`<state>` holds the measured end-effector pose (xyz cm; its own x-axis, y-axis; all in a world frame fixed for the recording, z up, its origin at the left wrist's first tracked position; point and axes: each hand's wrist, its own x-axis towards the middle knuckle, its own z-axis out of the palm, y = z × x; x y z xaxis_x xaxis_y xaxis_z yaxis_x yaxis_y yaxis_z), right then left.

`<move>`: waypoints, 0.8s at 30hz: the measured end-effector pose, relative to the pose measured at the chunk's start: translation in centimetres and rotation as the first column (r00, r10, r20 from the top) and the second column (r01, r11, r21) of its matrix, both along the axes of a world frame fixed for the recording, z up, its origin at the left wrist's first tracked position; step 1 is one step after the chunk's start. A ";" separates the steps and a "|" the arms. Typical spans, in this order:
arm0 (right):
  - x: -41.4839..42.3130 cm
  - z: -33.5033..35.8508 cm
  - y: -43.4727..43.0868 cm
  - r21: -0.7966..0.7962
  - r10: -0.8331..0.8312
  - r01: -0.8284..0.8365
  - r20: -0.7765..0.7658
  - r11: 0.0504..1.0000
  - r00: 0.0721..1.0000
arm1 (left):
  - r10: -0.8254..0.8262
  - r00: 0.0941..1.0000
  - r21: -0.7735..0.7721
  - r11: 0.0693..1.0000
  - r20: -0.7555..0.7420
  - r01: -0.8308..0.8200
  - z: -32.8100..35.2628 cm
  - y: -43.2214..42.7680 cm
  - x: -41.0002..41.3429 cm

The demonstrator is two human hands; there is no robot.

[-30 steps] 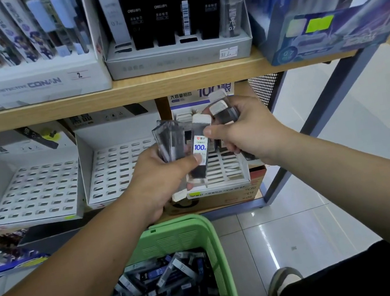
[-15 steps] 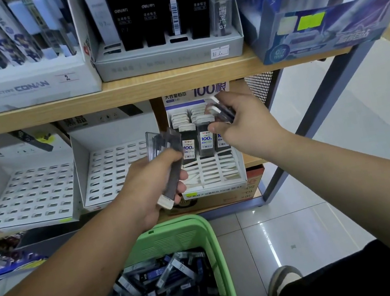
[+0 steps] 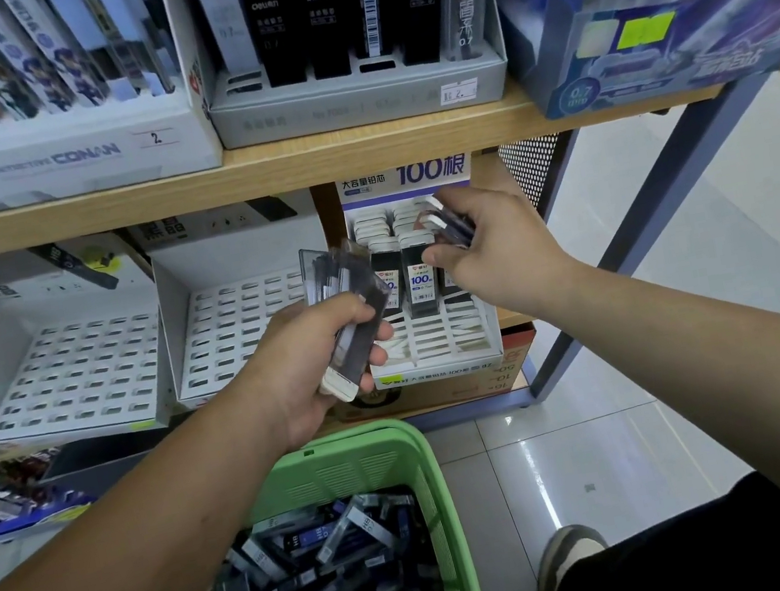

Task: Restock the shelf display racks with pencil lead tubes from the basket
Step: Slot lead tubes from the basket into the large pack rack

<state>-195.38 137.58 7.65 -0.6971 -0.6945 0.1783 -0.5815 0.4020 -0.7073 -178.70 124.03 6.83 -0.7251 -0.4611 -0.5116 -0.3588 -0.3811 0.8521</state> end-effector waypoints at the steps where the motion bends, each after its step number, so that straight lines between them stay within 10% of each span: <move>1: -0.1 0.0 -0.1 -0.010 -0.007 0.007 0.027 1.000 1.000 | 0.000 1.000 -0.002 1.000 -0.001 0.000 0.0 0.0 0.0; 15: -0.4 -0.5 0.0 -0.031 -0.022 0.022 0.019 0.999 1.000 | -0.005 1.000 0.007 1.000 -0.017 0.005 0.2 0.2 0.2; 24: 1.0 0.4 -0.4 0.048 -0.053 0.067 -0.244 0.997 0.968 | 0.073 0.997 0.048 0.996 -0.038 -0.072 1.0 0.9 0.3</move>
<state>-194.34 137.15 8.06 -0.6786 -0.6664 0.3090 -0.7062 0.4760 -0.5242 -178.44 124.92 7.79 -0.7105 -0.4894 -0.5056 -0.2954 -0.4447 0.8456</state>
